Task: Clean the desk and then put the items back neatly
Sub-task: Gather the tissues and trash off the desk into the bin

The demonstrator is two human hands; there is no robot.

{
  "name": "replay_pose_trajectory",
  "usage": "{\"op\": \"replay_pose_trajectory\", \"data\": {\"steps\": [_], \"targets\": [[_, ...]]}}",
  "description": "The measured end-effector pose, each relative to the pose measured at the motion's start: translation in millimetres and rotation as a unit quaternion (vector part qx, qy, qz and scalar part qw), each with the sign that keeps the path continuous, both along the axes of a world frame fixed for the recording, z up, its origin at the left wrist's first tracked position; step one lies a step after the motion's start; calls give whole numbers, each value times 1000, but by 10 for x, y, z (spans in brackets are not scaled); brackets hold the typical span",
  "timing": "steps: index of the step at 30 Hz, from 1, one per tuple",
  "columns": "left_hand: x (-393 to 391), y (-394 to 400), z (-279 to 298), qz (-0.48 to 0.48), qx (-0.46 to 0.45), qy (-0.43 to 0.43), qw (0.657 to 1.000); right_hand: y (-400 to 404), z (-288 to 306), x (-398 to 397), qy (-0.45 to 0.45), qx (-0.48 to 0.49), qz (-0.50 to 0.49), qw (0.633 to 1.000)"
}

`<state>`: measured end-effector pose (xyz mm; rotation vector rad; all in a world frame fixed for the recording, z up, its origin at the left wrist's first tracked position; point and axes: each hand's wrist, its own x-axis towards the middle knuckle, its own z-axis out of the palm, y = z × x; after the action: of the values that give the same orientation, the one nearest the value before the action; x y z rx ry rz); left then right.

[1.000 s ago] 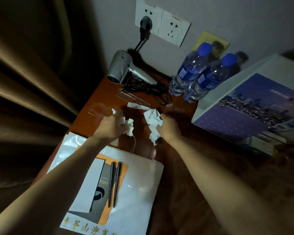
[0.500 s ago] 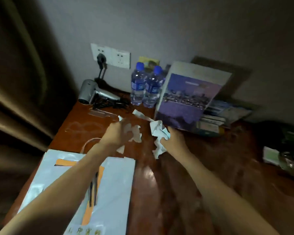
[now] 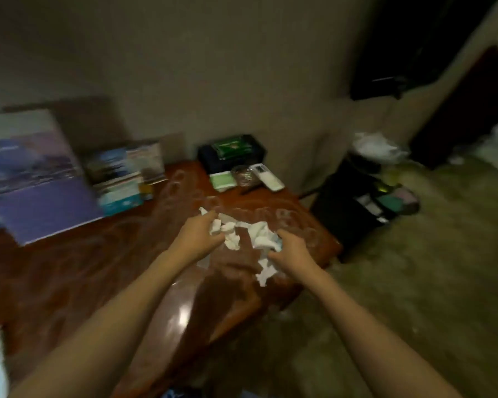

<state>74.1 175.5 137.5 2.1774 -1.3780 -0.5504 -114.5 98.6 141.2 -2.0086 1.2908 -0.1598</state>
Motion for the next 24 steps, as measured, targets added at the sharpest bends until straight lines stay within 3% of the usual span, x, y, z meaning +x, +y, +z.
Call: {"op": "replay_pose_trajectory", "data": {"steps": [9,15,24], "targets": [[-1823,-1367,197,-228,-12,3,974,-501,160,-1907,-62,-3,-226,972],[-2497,-2190,43,-274,22,46,960,-1066,6,-2560,-48,2,-280,959],[-3285,-3859,-74,-273,39,79,958,-2562,-53,-3219,-7,3,-305,952]]}}
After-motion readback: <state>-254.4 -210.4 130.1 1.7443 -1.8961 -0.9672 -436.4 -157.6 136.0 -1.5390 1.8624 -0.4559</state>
